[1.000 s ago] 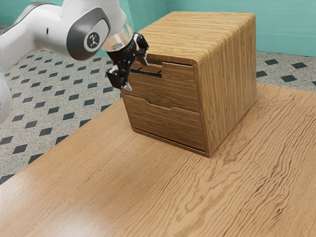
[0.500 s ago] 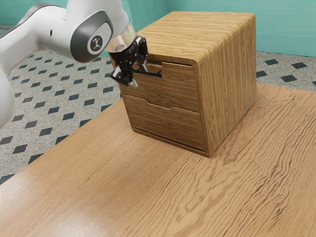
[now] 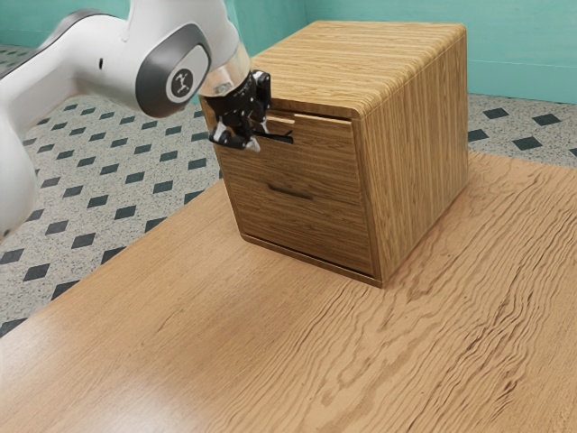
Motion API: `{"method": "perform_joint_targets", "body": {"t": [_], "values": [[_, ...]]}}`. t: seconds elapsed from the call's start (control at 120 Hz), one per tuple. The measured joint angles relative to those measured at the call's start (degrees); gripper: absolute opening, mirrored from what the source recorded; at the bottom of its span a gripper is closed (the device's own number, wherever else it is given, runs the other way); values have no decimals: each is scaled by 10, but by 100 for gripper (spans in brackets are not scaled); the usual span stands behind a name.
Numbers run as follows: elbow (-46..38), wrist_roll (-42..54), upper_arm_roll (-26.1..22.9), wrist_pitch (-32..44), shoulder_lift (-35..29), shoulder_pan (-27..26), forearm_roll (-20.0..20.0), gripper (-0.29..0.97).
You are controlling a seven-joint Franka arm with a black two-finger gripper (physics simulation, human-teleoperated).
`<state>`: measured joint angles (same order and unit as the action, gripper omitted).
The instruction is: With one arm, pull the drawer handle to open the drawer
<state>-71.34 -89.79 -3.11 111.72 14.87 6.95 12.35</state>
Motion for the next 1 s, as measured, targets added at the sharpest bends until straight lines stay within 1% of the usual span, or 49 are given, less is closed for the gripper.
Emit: {"method": "perform_joint_targets", "body": {"t": [0.083, 0.175, 0.442, 0.708, 0.867, 1.0], "values": [[-1, 1, 0, 2, -1, -1, -1, 2], [-4, 2, 1, 4, -2, -1, -2, -3], [-29, 4, 3, 4, -16, -1, -5, -9], [-104, 6, 4, 4, -78, 0, -5, -10], [-176, 6, 2, 17, -139, 5, -4, -9], [-214, 7, 1, 23, -171, 8, -5, -10]]}}
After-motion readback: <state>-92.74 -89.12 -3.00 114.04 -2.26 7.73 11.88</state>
